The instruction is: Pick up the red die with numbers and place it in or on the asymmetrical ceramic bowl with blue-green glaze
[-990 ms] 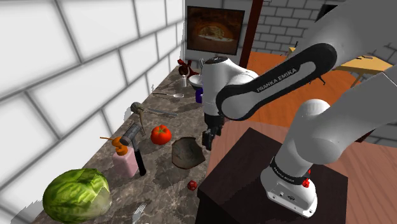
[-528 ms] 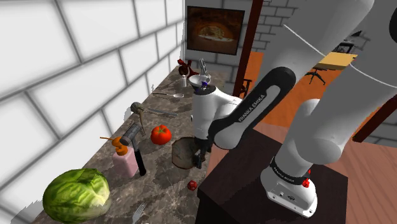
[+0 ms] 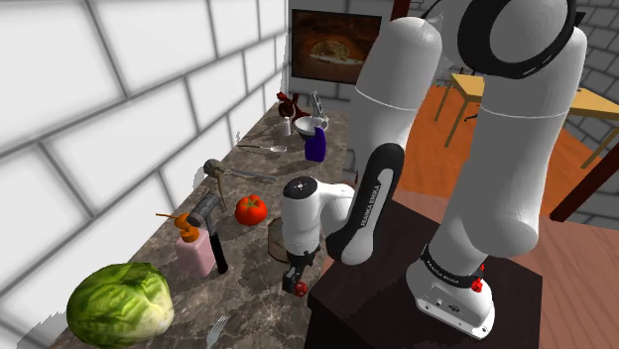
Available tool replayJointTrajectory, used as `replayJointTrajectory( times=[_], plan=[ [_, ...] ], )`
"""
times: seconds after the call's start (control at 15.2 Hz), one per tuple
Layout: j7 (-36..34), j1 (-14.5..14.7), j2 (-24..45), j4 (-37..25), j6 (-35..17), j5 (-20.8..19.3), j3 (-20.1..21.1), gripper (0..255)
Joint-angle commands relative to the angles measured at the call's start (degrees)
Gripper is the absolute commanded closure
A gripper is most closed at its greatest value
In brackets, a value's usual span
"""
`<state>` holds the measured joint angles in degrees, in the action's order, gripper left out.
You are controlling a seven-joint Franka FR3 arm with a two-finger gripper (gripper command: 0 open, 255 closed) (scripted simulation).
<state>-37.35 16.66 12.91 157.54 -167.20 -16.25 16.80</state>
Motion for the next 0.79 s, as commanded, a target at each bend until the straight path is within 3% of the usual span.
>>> replayJointTrajectory(
  times=[0.0,0.4,0.73],
  plan=[
    [-4.5,3.9,4.1,-1.9,-2.5,-4.9,-3.9,0],
    [-8.1,10.1,10.6,-3.9,-7.3,-9.1,-10.9,0],
    [-8.3,10.6,11.2,-4.1,-7.8,-9.3,-11.5,0]
  ],
)
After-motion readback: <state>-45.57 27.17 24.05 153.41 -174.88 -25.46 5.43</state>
